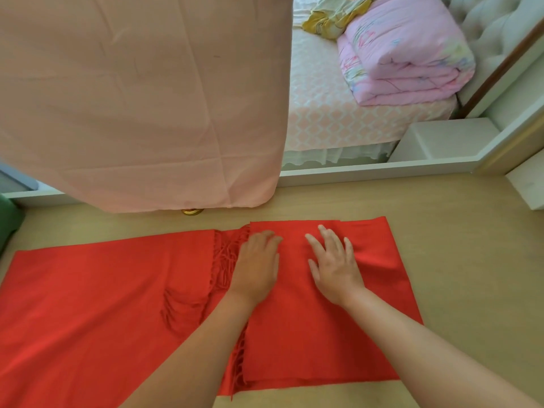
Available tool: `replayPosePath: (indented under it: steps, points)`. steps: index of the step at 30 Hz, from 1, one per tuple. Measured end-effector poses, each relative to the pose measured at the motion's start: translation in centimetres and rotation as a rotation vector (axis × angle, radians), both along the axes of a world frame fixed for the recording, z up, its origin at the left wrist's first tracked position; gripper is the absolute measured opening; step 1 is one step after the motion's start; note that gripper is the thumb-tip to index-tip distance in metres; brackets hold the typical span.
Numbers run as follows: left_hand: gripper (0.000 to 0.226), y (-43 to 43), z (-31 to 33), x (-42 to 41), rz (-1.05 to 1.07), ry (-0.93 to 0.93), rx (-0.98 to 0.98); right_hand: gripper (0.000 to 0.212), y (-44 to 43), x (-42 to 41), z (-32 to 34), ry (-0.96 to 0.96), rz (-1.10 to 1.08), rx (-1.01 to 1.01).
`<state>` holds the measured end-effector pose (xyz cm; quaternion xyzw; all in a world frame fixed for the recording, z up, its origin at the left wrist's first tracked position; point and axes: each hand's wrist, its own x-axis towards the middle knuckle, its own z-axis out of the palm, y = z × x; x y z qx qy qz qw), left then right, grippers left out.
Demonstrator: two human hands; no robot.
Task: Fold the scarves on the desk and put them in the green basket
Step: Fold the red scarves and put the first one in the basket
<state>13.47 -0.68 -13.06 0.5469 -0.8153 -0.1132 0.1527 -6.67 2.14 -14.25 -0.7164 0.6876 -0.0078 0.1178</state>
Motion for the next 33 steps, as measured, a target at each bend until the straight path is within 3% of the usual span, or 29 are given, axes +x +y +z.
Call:
replayPosePath:
  steps: [3, 8, 12, 15, 20, 23, 25, 29, 33]
  points:
    - [0.058, 2.8, -2.5, 0.1, -0.108, -0.243, 0.09, 0.075, 1.6, -1.6, -0.6, 0.07, -0.046, 0.181]
    - [0.068, 4.3, -3.1, 1.2, -0.047, -0.384, 0.133, 0.069, 3.7, -6.2, 0.1, 0.195, -0.124, 0.24]
    - [0.065, 6.2, -1.2, -1.7, -0.087, -0.301, 0.08, 0.072, 6.8, -6.3, 0.4, 0.153, -0.08, 0.026]
    - [0.069, 9.3, -1.4, -4.1, -0.271, -0.237, 0.108, 0.068, 10.1, -6.0, -0.2, 0.107, 0.077, 0.041]
    - [0.095, 13.3, -2.0, -6.7, -0.4, -0.377, 0.222, 0.073, 14.7, -11.0, -1.2, 0.172, -0.139, 0.176]
    - [0.102, 14.5, -1.2, -8.7, -0.407, -0.362, 0.248, 0.072, 16.3, -13.6, -0.8, 0.177, -0.16, 0.183]
    - [0.088, 14.8, -0.3, -10.7, -0.405, -0.303, 0.234, 0.067, 16.9, -14.2, 0.1, 0.132, -0.219, 0.137]
    - [0.038, 12.8, 1.3, -16.1, -0.427, -0.173, 0.054, 0.052, 17.4, -15.4, 1.0, 0.101, -0.429, 0.001]
    - [0.036, 8.8, 3.3, -23.1, -0.483, -0.174, 0.071, 0.038, 17.5, -17.2, 1.8, 0.087, -0.569, 0.054]
